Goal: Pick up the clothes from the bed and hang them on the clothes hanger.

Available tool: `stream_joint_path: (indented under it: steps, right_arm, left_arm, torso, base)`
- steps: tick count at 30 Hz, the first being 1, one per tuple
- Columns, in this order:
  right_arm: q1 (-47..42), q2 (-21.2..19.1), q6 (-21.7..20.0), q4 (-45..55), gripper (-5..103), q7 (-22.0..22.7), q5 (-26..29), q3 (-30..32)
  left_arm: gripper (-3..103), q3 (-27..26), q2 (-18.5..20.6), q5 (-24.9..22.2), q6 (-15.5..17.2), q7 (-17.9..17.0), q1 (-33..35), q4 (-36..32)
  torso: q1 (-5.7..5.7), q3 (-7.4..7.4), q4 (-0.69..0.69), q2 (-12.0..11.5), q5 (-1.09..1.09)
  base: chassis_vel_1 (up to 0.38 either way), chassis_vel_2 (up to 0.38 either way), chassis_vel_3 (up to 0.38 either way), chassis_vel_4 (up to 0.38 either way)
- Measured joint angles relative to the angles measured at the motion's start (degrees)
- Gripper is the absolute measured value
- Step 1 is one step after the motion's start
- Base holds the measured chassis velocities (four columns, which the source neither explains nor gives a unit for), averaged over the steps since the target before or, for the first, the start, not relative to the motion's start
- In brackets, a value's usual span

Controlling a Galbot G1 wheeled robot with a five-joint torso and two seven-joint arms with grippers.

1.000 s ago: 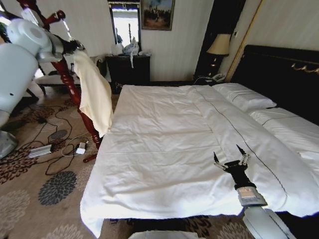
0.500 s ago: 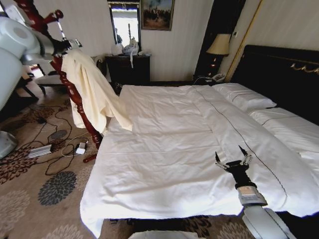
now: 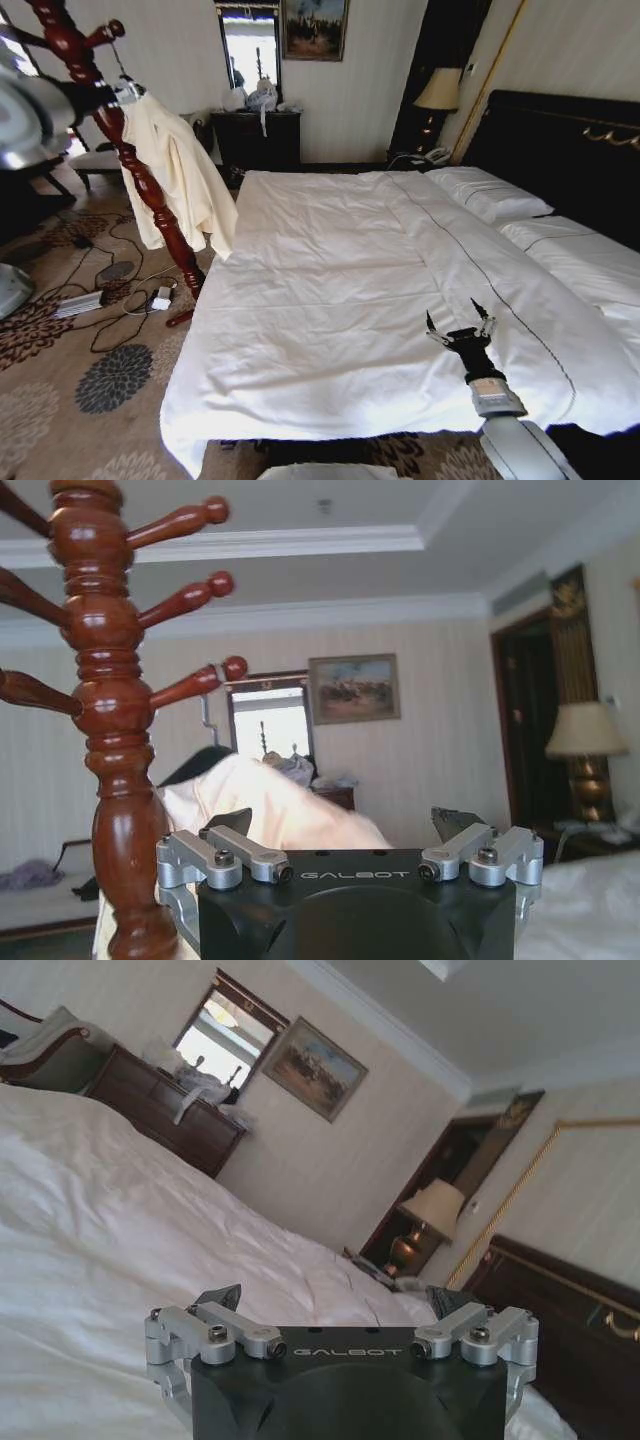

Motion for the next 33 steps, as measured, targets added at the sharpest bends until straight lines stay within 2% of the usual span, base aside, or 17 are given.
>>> stream_joint_path:
  steps: [3,4,6,9,10,11,13,14,17,18,19,21,22,25,27,30,33]
  right_arm:
    - [1.91,0.08,-2.32,1.59,100,-0.90,7.05,1.24]
    - [1.91,0.08,-2.32,1.59,100,-0.90,7.05,1.24]
    - [2.21,0.28,-2.53,2.13,100,-1.16,10.09,1.72]
    - [1.81,0.79,-2.39,2.95,100,-1.51,14.66,2.64]
    - [1.81,0.79,-2.39,2.95,100,-1.51,14.66,2.64]
    - [1.14,1.11,-1.73,3.16,100,-1.62,15.58,3.18]
    - [0.24,1.90,-1.15,3.37,100,-1.83,15.11,3.49]
    - [0.24,1.90,-1.15,3.37,100,-1.83,15.11,3.49]
    - [-0.54,2.89,-0.87,3.85,100,-1.93,14.18,3.42]
    - [-0.54,2.89,-0.87,3.85,100,-1.93,14.18,3.42]
    - [-0.80,3.17,-0.78,4.03,100,-2.00,13.82,3.35]
    - [-1.12,3.60,-0.18,4.22,100,-2.13,13.02,3.20]
    - [-1.12,3.60,-0.18,4.22,100,-2.13,13.02,3.20]
    - [-1.67,4.50,1.98,4.25,100,-3.26,12.12,2.86]
    - [-1.76,4.73,2.51,4.26,100,-3.56,11.94,2.67]
    - [-1.94,6.47,4.05,4.22,100,-4.43,10.53,1.13]
    - [-1.98,7.33,4.33,4.22,100,-4.60,9.85,0.42]
  left_arm:
    - [100,4.66,8.97,1.42,-5.47,1.36,-0.64,-6.97]
    - [100,4.66,8.97,1.42,-5.47,1.36,-0.64,-6.97]
    - [100,8.66,12.57,1.36,-7.62,1.39,-3.08,-9.99]
    - [100,22.87,19.56,2.11,-10.24,2.26,-11.71,-14.91]
    - [100,22.87,19.56,2.11,-10.24,2.26,-11.71,-14.91]
    - [100,31.49,23.34,3.80,-11.30,2.42,-17.82,-17.10]
    - [100,42.13,28.58,6.71,-12.14,1.64,-25.82,-20.55]
    - [100,42.13,28.58,6.71,-12.14,1.64,-25.82,-20.55]
    - [100,58.71,36.68,10.49,-11.21,0.21,-39.74,-25.52]
    - [100,58.71,36.68,10.49,-11.21,0.21,-39.74,-25.52]
    - [100,64.79,41.47,13.26,-10.70,0.35,-44.21,-27.43]
    - [100,71.64,50.42,17.59,-10.49,2.25,-48.32,-29.94]
    - [100,71.64,50.42,17.59,-10.49,2.25,-48.32,-29.94]
    - [100,79.07,61.06,24.29,-12.87,6.21,-48.94,-31.39]
    - [100,80.58,62.47,26.01,-13.59,6.97,-49.09,-31.39]
    - [100,88.57,67.22,33.60,-16.76,9.37,-49.98,-31.12]
    - [100,91.69,67.99,37.32,-18.14,10.20,-50.86,-30.50]
  torso:
    - [0.00,0.00,0.00,0.00,0.03]
    - [0.00,0.00,0.00,0.00,0.03]
    - [0.01,0.01,-0.05,0.00,0.02]
    - [0.01,0.00,-0.03,0.00,0.07]
    - [0.01,0.00,-0.03,0.00,0.07]
    - [0.00,0.00,0.01,0.00,-0.06]
    - [-0.01,0.00,-0.03,0.00,0.05]
    - [-0.01,0.00,-0.03,0.00,0.05]
    - [0.00,0.01,-0.06,0.00,0.04]
    - [0.00,0.01,-0.06,0.00,0.04]
    - [0.01,0.01,-0.06,0.00,0.03]
    - [0.00,0.01,-0.03,0.00,0.01]
    - [0.00,0.01,-0.03,0.00,0.01]
    - [-0.01,0.00,0.00,0.00,0.04]
    - [-0.01,0.00,-0.03,0.00,0.04]
    - [0.01,0.01,-0.03,0.00,0.04]
    - [0.00,0.01,-0.03,0.00,0.03]
  base:
    - [0.000,0.000,0.000,0.000]
    - [0.000,0.000,0.000,0.000]
    - [0.000,0.000,0.000,0.000]
    - [0.000,0.000,0.000,0.000]
    - [0.000,0.000,0.000,0.000]
    - [0.000,0.000,0.000,0.000]
    - [0.000,0.000,0.000,0.000]
    - [0.000,0.000,0.000,0.000]
    - [0.000,0.000,0.000,0.000]
    - [0.000,0.000,0.000,0.000]
    - [0.000,0.000,0.000,0.000]
    - [0.000,0.000,0.000,0.000]
    - [0.000,0.000,0.000,0.000]
    - [0.000,0.000,0.000,0.000]
    - [0.000,0.000,0.000,0.000]
    - [0.000,0.000,0.000,0.000]
    - [0.000,0.000,0.000,0.000]
